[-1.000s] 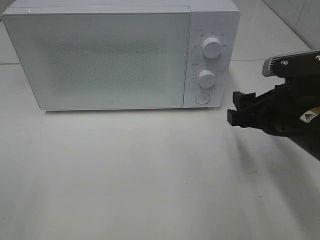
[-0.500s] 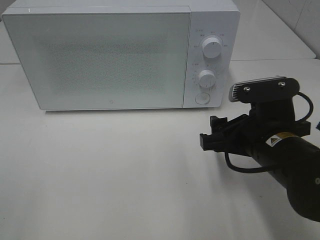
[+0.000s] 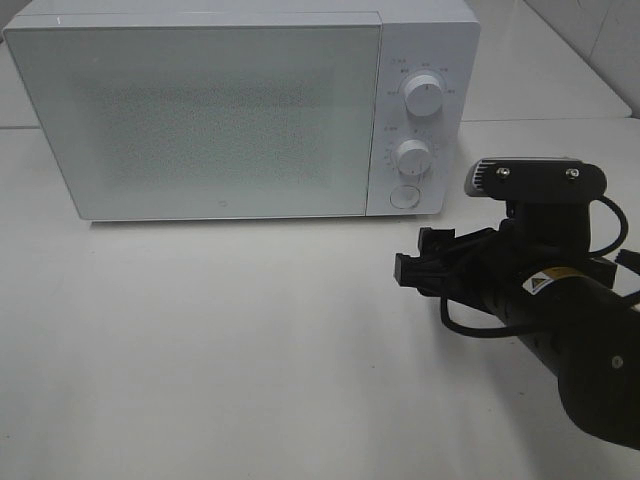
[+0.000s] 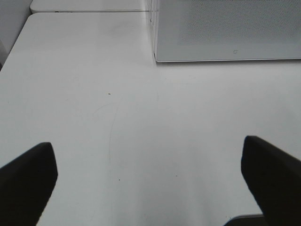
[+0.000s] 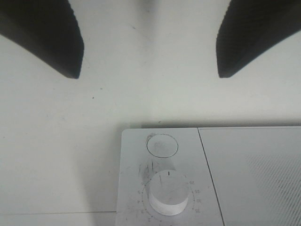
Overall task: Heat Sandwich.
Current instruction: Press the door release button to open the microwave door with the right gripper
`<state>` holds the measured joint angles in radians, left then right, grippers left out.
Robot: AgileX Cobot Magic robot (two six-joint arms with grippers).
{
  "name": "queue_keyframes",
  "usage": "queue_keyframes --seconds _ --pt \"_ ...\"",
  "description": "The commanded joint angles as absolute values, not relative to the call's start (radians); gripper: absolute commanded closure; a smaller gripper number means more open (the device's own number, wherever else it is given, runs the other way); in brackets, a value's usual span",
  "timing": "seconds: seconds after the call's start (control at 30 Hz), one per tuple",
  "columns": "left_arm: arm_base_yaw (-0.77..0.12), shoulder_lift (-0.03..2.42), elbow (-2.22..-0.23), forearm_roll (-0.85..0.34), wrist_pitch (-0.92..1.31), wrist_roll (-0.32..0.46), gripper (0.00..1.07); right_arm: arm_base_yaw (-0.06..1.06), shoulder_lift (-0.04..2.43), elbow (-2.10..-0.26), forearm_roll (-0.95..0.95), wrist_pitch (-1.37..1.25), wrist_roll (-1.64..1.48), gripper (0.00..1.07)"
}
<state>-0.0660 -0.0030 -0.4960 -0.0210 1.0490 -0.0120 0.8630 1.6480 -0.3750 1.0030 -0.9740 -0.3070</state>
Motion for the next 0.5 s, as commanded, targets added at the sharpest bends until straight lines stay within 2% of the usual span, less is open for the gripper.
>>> queue_keyframes --seconds 0.03,0.33,0.47,0.5 --pt "-0.063 -0.023 -0.493 -0.025 1.036 -0.013 0.06 0.867 1.649 -0.384 1.004 -0.984 -0.21 0.32" --pt "-0.063 -0.023 -0.493 -0.025 1.036 -0.013 0.06 0.867 1.649 -0.384 1.001 -0.985 0.278 0.42" --pt "-0.063 -0.023 -0.493 -0.025 1.036 -0.013 0.06 0.867 1.649 -0.384 0.978 -0.985 0.567 0.55" --pt "-0.063 -0.023 -0.493 -0.025 1.036 -0.013 0.06 0.867 1.649 -0.384 0.978 -0.985 0.567 0.55"
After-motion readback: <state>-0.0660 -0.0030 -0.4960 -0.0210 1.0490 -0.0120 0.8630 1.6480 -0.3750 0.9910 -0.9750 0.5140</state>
